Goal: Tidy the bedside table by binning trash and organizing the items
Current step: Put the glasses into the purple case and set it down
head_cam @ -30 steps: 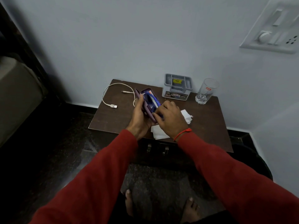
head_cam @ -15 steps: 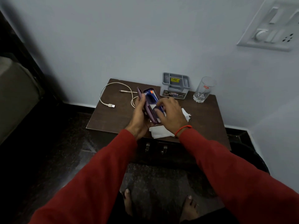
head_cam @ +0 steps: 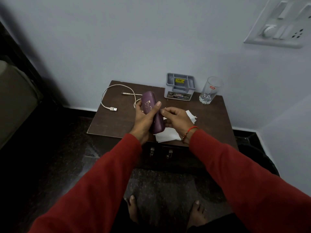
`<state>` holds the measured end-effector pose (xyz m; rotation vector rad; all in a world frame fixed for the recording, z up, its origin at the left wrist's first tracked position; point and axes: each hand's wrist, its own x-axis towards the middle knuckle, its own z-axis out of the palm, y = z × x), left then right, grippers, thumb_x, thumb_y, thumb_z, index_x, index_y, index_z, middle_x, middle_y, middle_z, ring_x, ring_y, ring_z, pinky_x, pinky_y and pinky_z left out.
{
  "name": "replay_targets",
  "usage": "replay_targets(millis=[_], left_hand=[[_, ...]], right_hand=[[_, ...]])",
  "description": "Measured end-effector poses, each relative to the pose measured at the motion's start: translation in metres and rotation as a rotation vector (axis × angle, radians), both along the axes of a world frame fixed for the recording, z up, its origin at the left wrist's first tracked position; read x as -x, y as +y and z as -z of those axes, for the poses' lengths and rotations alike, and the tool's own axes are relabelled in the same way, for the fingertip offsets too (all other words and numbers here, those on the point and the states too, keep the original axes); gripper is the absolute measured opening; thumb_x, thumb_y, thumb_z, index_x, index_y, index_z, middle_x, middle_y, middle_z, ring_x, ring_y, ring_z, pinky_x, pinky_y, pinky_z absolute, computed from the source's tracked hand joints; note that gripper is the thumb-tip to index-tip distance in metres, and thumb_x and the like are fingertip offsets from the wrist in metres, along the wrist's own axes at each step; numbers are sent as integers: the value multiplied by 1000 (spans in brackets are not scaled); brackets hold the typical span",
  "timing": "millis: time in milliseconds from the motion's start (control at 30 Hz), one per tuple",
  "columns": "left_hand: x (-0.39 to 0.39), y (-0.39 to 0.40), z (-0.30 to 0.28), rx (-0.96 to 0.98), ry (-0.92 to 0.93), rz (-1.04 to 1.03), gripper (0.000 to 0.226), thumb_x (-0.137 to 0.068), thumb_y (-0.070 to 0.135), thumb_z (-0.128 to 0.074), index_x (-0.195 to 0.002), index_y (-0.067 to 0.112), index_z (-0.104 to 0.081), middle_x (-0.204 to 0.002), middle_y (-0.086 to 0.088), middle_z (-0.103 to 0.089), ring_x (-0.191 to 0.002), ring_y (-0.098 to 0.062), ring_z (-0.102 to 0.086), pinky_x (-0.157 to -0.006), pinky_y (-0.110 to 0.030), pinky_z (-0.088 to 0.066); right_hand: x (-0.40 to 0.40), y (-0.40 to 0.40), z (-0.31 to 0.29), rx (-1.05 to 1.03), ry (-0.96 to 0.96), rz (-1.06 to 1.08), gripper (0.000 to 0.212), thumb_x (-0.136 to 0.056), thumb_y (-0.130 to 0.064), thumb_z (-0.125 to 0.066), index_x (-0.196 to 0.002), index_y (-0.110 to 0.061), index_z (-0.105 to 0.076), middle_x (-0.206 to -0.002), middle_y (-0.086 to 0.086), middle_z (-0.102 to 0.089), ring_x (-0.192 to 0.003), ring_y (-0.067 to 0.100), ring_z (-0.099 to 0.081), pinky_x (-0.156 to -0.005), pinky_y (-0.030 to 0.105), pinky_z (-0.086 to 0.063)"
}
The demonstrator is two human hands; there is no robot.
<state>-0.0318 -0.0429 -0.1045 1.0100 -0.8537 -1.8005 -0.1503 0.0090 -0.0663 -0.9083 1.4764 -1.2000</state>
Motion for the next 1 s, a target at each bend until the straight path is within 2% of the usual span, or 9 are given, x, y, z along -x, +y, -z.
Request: replay_targets(millis=[167, 300, 500, 567, 667, 733, 833, 900, 1000], left_hand=[[-1, -1, 2, -31, -17, 50, 63, -82, 31, -85, -132, 10, -54, -106, -12, -68, -98, -32, -69, -90, -65, -56], [-4, -1, 1, -93, 17, 108, 59, -84, 25, -84, -132, 9, -53, -106, -12, -66, -91, -27, -68, -78, -50, -63], [4, 1, 1, -80, -10, 75, 47, -88, 16, -79, -128, 15, -54, -91, -2, -61, -70, -15, -64, -59, -32, -60], [6, 1, 1, -99, 4, 64, 42, -90, 22, -77, -125, 17, -54, -94, -5, -62, -76, -18, -66, -67, -37, -62], [10, 0, 0, -177, 87, 28, 52, -93, 44, -70, -131, 14, -53, -122, -16, -68, -110, -36, -71, -95, -60, -56], [10, -1, -3, -224, 108, 6, 64, -96, 56, -58, -141, 11, -50, -135, -21, -64, -119, -39, -67, -95, -55, -57], [11, -1, -9, -227, 3, -9, 60, -104, 52, -42, -142, 7, -52, -118, -11, -70, -97, -23, -69, -74, -35, -51], [12, -1, -10, -193, -55, 38, 57, -103, 53, -42, -142, 13, -53, -106, -1, -71, -81, -12, -64, -70, -34, -43], [12, 2, -11, -123, -127, 149, 65, -98, 67, -40, -144, 22, -52, -126, 5, -72, -82, -10, -64, -71, -34, -45]], right_hand=[[-1, 3, 7, 12, 15, -49, 18, -94, -21, -61, -98, -4, -65, -91, 12, -65, -76, 21, -62, -77, 39, -53], [3, 7, 13, 34, 69, -107, 28, -83, -11, -74, -107, 0, -65, -107, 18, -69, -92, 27, -66, -91, 46, -53], [3, 6, 15, 35, 146, -94, 19, -79, -6, -76, -94, -10, -65, -96, 8, -69, -86, 29, -66, -90, 54, -52], [3, 6, 15, 39, 172, -88, 23, -80, -13, -76, -101, -10, -66, -99, 8, -70, -85, 27, -66, -90, 54, -53], [5, 9, 11, 45, 243, -101, 28, -86, -24, -71, -112, -20, -63, -102, 1, -66, -82, 21, -63, -79, 43, -55], [12, 10, 5, -7, 264, -115, 31, -89, -29, -67, -119, -26, -59, -103, 2, -62, -82, 19, -62, -70, 34, -54], [25, 11, -3, -58, -37, -46, 38, -87, -12, -69, -122, -18, -55, -102, 12, -61, -71, 27, -65, -64, 37, -59], [37, 9, -8, -30, -163, 78, 39, -85, -2, -69, -119, -11, -53, -102, 16, -61, -68, 31, -65, -64, 39, -60], [60, 1, -12, 61, -297, 291, 32, -84, 0, -69, -109, -9, -51, -111, 12, -60, -82, 28, -68, -66, 43, -63]])
